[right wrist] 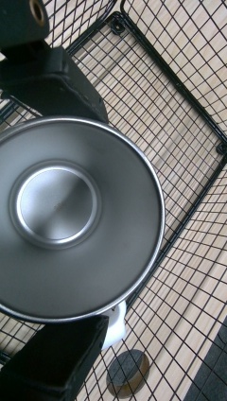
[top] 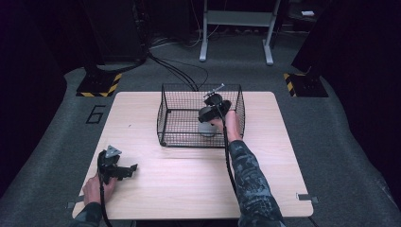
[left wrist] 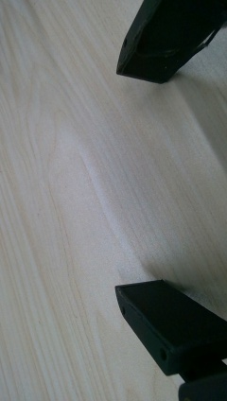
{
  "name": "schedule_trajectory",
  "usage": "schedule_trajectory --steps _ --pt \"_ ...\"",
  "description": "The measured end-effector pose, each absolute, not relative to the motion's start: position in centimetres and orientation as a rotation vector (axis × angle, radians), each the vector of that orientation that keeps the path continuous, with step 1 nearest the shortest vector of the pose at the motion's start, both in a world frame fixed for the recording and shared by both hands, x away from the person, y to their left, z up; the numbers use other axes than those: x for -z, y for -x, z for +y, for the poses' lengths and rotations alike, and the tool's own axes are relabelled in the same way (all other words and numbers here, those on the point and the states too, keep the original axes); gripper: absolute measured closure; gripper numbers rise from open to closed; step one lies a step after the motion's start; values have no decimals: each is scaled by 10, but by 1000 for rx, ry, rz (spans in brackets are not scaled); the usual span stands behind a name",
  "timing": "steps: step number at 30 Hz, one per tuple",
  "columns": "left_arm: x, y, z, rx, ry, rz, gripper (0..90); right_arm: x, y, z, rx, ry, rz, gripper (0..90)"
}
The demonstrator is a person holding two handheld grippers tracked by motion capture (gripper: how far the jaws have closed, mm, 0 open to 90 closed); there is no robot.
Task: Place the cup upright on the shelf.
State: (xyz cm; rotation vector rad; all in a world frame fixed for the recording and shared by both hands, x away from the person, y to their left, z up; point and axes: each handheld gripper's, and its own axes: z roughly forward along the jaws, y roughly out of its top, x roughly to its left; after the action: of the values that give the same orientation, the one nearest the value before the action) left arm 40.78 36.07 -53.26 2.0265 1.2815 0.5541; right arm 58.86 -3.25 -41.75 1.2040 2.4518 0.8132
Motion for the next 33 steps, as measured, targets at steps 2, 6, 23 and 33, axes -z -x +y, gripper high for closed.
schedule_trajectory --steps 2,6,23,33 --pt "533 -408 361 -554 -2026 1282 1 417 -588 -33 -816 -1197 2452 50" --pt "533 -408 361 -554 -2027 1281 0 414 -587 -35 -843 -1203 2458 0" --pt "533 -408 361 -554 -2026 1282 0 375 -555 -47 -959 -1125 2414 0" --pt "533 -408 361 -554 -2025 1282 1 353 -509 -55 -1021 -1011 2411 0"
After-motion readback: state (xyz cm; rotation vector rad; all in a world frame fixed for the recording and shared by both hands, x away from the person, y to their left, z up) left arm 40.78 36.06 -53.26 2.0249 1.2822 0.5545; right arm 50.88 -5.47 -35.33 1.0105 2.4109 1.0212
